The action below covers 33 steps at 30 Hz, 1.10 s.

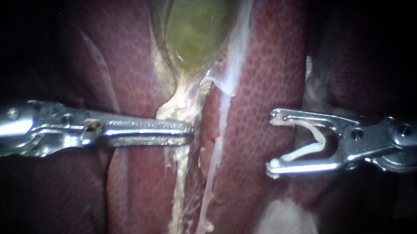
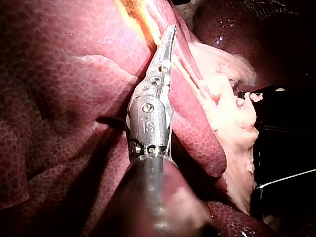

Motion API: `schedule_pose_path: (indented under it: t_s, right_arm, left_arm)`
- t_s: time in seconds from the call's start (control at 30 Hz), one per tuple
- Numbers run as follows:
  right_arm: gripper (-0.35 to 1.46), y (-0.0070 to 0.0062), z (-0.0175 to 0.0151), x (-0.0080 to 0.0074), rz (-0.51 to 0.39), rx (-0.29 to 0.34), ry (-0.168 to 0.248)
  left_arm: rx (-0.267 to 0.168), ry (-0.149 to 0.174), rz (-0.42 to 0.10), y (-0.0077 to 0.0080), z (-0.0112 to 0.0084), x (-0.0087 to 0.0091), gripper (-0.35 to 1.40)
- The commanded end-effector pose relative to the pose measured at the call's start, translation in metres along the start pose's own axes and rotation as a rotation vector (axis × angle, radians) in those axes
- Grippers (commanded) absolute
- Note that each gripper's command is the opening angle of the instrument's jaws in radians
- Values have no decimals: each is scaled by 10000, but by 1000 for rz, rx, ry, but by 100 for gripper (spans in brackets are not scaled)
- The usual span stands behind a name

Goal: Grabbing gallbladder

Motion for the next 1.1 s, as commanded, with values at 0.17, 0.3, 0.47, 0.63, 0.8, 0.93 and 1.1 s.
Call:
schedule_pose_path:
  t_s: [0.17, 0.3, 0.47, 0.63, 0.8, 0.93, 1.1]
  right_arm:
    - [59, 0, 0, 0, 0, 0, 0]
    - [59, 0, 0, 0, 0, 0, 0]
    - [59, 0, 0, 0, 0, 0, 0]
    - [59, 0, 0, 0, 0, 0, 0]
    - [59, 0, -1, -1, 0, 0, 0]
    - [59, 1, -2, -2, 0, 0, 0]
    - [59, 1, -2, -2, 0, 0, 0]
  left_arm:
    - [0, 0, 0, 0, -1, -1, -35]
    - [0, 0, 0, -1, -3, -1, -35]
    - [3, 0, -1, -4, -10, -4, -21]
    - [9, 1, -2, -11, -24, -10, 14]
    - [19, 5, -3, -24, -49, -18, 47]
    - [14, -6, -7, -24, -69, -27, 54]
    - [-7, -25, -21, -11, -81, -45, 54]
